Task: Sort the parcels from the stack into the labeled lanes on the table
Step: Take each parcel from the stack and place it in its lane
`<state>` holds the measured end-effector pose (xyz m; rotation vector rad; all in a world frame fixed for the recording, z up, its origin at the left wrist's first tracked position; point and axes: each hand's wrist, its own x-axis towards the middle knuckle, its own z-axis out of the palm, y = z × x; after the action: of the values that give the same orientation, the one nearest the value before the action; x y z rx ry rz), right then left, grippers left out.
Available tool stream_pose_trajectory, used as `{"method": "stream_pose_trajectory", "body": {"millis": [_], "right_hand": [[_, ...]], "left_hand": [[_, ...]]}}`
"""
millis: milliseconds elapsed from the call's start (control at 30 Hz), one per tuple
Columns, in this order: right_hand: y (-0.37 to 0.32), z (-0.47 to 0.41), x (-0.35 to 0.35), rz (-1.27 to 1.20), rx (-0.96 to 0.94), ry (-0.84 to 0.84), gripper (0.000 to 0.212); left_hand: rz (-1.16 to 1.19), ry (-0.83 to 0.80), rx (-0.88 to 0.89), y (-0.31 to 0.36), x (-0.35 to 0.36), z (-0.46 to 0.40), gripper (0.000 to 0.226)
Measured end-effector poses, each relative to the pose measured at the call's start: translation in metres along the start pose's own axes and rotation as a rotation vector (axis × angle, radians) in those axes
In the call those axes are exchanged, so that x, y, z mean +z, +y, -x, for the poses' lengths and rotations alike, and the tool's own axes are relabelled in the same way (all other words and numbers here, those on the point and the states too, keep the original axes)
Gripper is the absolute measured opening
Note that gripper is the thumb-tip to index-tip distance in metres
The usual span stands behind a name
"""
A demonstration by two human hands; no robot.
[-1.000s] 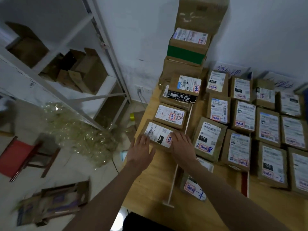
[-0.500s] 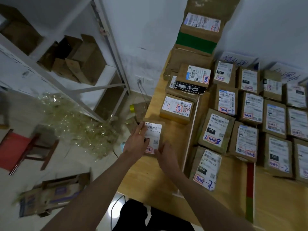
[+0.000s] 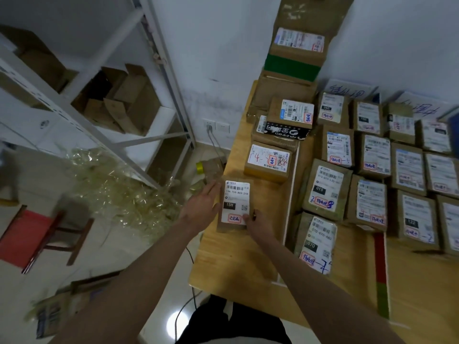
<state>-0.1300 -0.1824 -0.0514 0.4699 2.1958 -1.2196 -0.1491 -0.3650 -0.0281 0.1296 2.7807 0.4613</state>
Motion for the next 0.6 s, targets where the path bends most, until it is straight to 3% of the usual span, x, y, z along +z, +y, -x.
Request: {"method": "stream_pose_trajectory", "body": {"millis": [300,600], "right_hand": [[-0.033,0.046,-0.026,-0.047,-0.082,0.133,0.03],[-0.041,0.114,-0.085,-0.104,-0.054,0.334,0.032]], "left_hand": [[-0.177,0.114,0.099,0.011,-0.073,0.02,0.045],[-0.294,0.195,0.248,0.059,-0.094,0.039,0.053]]}}
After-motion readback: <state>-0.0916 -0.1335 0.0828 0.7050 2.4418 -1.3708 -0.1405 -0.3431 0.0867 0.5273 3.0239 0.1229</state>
